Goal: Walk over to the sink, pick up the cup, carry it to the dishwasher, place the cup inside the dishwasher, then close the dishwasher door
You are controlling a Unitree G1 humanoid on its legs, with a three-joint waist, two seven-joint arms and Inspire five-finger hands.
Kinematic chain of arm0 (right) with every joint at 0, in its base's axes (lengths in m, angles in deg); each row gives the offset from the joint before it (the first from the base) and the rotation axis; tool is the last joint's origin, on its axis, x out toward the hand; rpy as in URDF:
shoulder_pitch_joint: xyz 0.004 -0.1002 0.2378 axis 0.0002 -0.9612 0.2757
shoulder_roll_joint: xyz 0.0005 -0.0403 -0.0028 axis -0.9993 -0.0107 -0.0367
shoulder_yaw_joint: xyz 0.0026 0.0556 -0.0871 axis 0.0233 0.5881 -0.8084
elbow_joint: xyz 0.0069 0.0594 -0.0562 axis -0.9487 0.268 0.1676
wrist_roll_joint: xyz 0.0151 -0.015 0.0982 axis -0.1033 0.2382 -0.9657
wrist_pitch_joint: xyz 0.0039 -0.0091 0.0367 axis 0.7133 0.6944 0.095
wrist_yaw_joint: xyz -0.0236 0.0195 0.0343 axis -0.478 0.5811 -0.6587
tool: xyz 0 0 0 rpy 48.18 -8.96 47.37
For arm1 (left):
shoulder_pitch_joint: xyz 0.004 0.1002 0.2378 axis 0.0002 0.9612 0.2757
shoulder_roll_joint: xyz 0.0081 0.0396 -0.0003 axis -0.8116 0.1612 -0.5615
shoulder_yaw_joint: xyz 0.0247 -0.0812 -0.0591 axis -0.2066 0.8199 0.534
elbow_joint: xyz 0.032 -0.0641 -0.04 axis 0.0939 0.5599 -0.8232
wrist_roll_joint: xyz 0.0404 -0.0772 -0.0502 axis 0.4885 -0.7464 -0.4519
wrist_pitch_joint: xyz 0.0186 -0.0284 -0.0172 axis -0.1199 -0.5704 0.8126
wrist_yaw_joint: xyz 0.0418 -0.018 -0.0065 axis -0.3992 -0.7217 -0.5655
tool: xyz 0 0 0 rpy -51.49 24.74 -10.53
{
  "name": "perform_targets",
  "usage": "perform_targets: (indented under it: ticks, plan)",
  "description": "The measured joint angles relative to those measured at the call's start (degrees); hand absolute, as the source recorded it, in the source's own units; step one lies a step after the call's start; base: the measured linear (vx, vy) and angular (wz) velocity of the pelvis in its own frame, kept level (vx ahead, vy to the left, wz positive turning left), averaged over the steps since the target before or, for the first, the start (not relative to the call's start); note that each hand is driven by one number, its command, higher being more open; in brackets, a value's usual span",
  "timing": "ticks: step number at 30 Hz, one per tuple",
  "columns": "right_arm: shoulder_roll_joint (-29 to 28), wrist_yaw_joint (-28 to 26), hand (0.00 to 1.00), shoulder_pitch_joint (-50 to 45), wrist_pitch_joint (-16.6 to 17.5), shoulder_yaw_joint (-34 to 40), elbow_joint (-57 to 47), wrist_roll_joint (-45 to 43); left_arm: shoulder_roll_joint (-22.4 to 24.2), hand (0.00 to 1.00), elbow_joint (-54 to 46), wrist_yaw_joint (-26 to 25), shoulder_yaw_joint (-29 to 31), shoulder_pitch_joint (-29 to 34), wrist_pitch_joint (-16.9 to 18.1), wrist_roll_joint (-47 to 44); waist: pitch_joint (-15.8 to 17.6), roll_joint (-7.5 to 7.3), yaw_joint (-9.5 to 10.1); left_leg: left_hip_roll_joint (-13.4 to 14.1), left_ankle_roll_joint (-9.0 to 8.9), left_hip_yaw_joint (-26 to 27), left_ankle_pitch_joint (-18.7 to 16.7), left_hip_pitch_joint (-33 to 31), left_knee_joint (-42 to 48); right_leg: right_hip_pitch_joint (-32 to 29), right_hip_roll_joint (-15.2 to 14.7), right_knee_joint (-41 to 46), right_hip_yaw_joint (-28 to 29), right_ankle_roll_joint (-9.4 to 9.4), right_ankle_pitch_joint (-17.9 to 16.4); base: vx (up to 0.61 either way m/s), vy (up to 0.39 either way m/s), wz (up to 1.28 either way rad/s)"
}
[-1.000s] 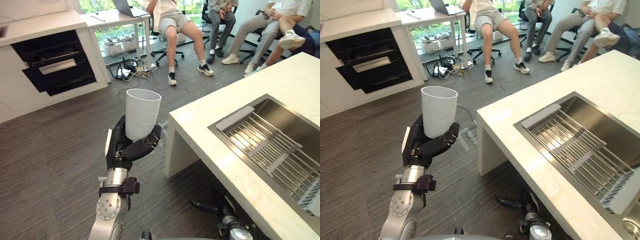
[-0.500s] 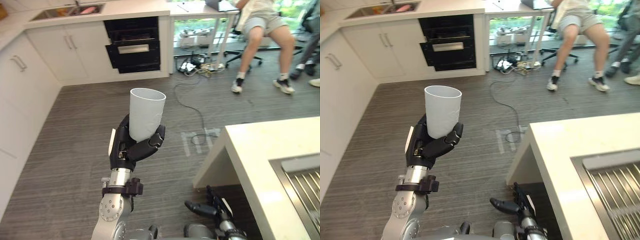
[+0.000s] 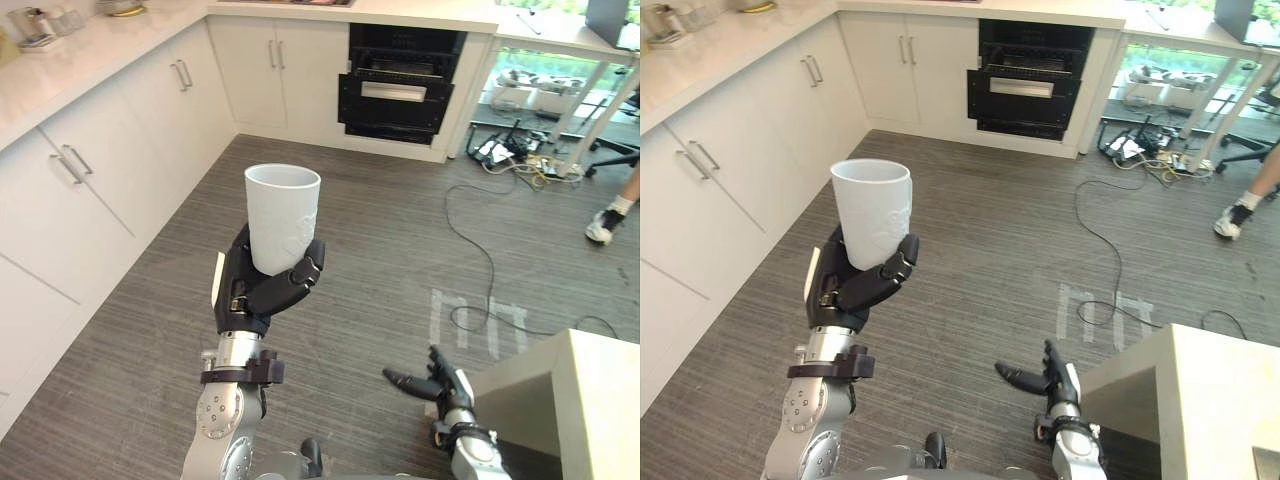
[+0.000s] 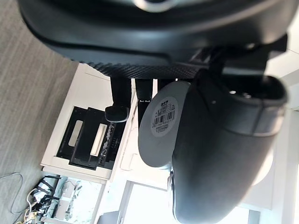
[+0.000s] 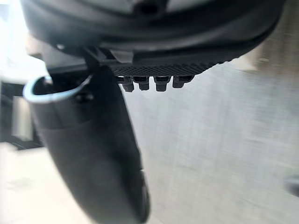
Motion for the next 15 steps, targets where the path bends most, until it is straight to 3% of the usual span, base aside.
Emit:
perform_targets:
  ticks: [8, 14, 15]
  plan:
    - [1.97, -0.89, 1.0, -0.63, -0.77, 0.24, 2.58, -0.61, -2.13, 0.0, 1.06, 3.46, -0.77, 0.05, -0.39, 0.07, -1.08, -0.96, -1.93, -0.29, 0.13, 0.75, 6.1, 5.92, -12.38, -0.15, 1.11, -0.73, 1.83, -0.53, 0.52, -0.01, -0.055, -0.1]
    - [1.3, -1.0, 1.0, 0.37, -0.78, 0.22, 4.24, -0.6, -3.89, 0.0, 5.52, 3.62, 0.74, 0.11, -0.89, 0.05, -1.15, -0.94, -1.96, 0.38, -0.06, 0.46, 6.85, 5.54, -12.65, -0.1, 1.98, -1.78, 1.72, -1.0, 1.2, -0.01, -0.012, 0.01]
    - [1.12, -0.89, 1.0, 3.74, -0.78, 0.68, 6.33, -0.54, -3.23, 0.0, 5.87, 3.58, 3.15, 1.42, -1.07, 0.05, -0.44, -0.89, -2.19, 1.94, -1.22, -1.6, 8.27, 4.6, -12.76, 1.05, 3.79, -5.07, -0.33, -1.99, 2.64, 0.0, 0.0, 0.0]
